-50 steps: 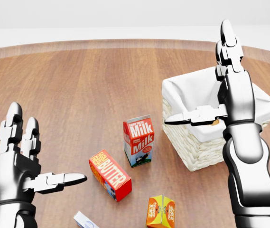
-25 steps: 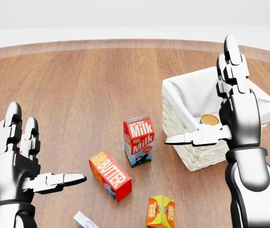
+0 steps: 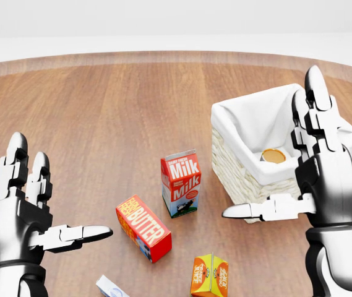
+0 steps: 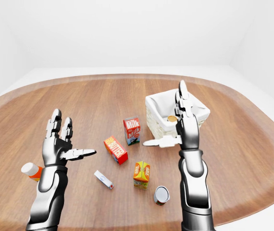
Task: Pick up the alphabet soup and the tomato sauce, and put them in the basket.
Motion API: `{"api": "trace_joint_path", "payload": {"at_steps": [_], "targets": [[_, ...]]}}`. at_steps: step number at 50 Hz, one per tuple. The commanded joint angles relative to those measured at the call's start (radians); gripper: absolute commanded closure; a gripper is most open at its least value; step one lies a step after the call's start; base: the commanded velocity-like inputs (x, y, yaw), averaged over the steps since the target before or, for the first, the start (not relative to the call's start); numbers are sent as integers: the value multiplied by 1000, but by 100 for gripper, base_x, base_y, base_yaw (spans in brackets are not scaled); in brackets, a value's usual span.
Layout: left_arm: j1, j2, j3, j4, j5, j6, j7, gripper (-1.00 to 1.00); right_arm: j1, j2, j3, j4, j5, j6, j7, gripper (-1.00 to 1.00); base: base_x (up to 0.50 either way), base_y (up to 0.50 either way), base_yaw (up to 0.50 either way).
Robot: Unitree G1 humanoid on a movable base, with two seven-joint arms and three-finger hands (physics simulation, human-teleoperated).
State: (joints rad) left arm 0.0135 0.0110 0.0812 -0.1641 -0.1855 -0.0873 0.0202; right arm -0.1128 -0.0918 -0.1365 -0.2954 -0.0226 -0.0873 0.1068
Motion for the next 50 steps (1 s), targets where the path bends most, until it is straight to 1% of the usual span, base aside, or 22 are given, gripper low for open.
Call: {"api": "trace_joint_path", "payload": {"at_steps": [1,12,13,15,26,29,30,32,33,37,39,41,42,47,49,50], "targets": [[-2,-1,1,2,0,0,0,-100,93,20,-3,-118,5,0,31,-100,0,0,0],[-2,-1,1,2,0,0,1,-100,156,30,-30,-149,26,0,63,-100,0,0,0],[-2,-1,1,2,0,0,1,-100,181,39,-30,-118,28,0,70,-100,0,0,0],[-2,-1,1,2,0,0,1,-100,184,38,-35,-164,34,0,74,-100,0,0,0],[-2,-1,0,2,0,0,1,-100,267,62,-50,-209,52,0,110,-100,0,0,0],[-2,-1,1,2,0,0,1,-100,287,71,-52,-208,50,0,119,-100,0,0,0],[-2,-1,1,2,0,0,1,-100,297,78,-52,-171,48,0,124,-100,0,0,0],[-2,-1,1,2,0,0,1,-100,312,80,-50,-203,46,0,126,-100,0,0,0],[-2,-1,1,2,0,0,0,-100,325,86,-49,-167,47,0,133,-100,0,0,0],[-2,-1,0,2,0,0,0,-100,352,90,-59,-214,58,0,144,-100,0,0,0],[-2,-1,1,2,0,0,0,-100,372,101,-62,-157,55,0,157,-100,0,0,0],[-2,-1,1,2,0,0,1,-100,375,100,-63,-194,57,0,157,-100,0,0,0],[-2,-1,1,2,0,0,0,-100,381,105,-61,-165,54,0,161,-100,0,0,0],[-2,-1,1,2,0,0,0,-100,419,117,-55,-199,55,0,170,-100,0,0,0],[-2,-1,1,2,0,0,1,-100,432,122,-55,-168,58,0,177,-100,0,0,0],[-2,-1,1,2,0,0,0,-100,438,122,-55,-200,61,0,178,-100,0,0,0]]}}
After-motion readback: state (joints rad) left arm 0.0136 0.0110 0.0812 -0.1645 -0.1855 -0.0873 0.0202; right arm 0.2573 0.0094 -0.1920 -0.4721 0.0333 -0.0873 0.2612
